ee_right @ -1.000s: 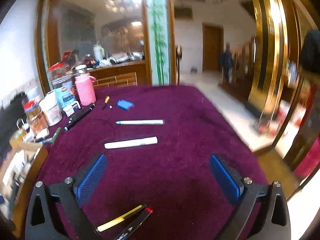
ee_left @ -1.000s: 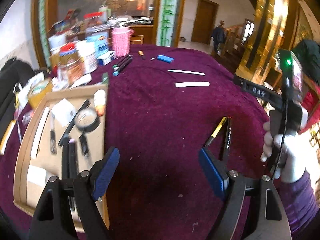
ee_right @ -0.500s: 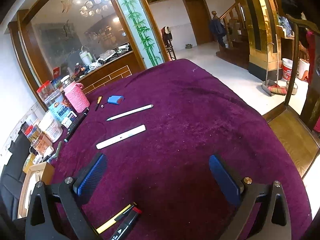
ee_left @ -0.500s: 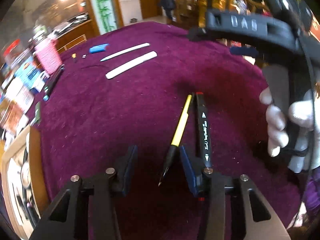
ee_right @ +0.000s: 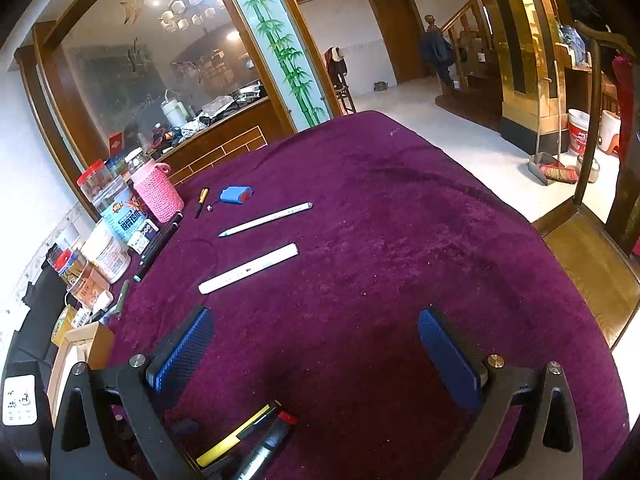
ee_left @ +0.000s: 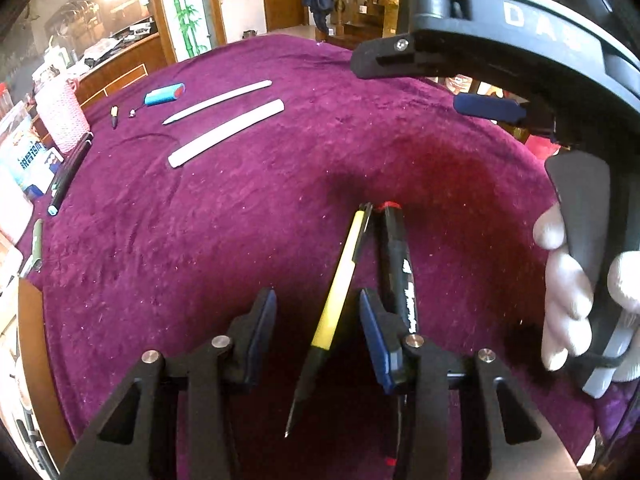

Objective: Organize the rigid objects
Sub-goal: 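Grasp the yellow pencil with the left tool while the right tool nears the red-capped marker, then carry the yellow pencil toward the tray with the left tool while the right tool grasps the red-capped marker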

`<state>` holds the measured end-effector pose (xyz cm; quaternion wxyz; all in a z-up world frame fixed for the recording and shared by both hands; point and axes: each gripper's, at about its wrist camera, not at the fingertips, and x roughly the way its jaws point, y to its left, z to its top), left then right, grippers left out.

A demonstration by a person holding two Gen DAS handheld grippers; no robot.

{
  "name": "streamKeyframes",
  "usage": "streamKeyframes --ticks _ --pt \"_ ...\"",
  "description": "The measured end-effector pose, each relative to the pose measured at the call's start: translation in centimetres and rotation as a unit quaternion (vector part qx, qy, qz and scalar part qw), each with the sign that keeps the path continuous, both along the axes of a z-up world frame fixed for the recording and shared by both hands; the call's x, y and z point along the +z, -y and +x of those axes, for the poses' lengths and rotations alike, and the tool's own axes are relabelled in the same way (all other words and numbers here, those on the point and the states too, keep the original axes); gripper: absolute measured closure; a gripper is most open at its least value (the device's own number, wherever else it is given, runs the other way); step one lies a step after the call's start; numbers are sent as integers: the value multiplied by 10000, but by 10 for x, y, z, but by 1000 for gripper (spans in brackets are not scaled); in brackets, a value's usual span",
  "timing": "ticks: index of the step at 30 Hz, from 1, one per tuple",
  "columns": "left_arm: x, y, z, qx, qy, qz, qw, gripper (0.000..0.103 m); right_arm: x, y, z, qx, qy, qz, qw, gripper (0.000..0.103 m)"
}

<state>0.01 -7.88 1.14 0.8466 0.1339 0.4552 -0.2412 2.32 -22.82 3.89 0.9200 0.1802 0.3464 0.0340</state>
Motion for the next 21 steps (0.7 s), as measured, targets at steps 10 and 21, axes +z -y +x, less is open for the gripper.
streamKeyframes --ticks 10,21 --pt "15 -33 -5 588 -91 -673 9960 95 -7 -2 6 47 -128 -67 9999 1" --pt "85 -133 -83 1108 497 -1730 9774 95 -14 -12 8 283 -198 -152 9993 1"
